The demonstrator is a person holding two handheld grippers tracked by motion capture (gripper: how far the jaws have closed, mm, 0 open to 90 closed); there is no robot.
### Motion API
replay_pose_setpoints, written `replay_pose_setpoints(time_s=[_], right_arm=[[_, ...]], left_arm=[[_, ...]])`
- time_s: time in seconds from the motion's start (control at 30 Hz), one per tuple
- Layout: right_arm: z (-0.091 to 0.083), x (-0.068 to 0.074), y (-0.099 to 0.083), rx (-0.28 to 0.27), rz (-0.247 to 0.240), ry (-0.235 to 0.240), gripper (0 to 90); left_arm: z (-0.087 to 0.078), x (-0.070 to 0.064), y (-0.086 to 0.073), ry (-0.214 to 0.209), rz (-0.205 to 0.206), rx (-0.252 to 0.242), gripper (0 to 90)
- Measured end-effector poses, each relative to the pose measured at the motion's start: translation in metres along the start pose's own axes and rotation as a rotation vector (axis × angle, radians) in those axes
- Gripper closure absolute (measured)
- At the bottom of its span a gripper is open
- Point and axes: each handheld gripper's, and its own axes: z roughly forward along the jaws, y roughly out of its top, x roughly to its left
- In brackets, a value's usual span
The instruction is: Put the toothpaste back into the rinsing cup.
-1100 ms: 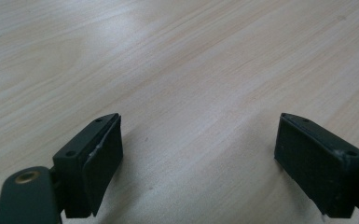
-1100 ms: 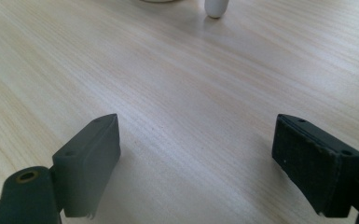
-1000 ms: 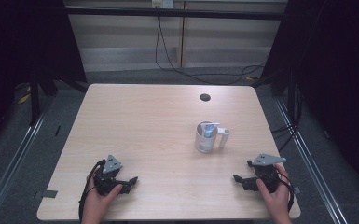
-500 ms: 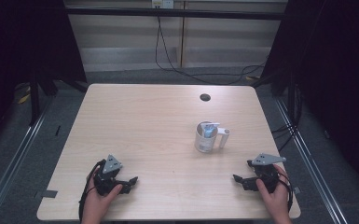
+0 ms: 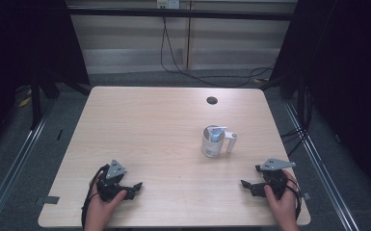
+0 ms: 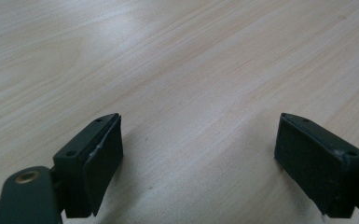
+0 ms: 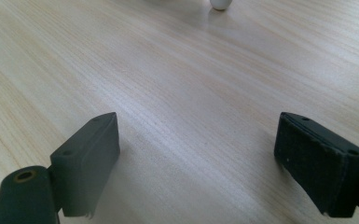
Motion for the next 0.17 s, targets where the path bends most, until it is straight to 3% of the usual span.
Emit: replay_pose_setpoints(time_s=[0.17], right_arm=[[0.0000,0.0000,0.0000,0.000,0.000,0.000,13.6]], left_arm=[[0.0001,-0.0001,0.0000,0.000,-0.002,-0.001,15.1]])
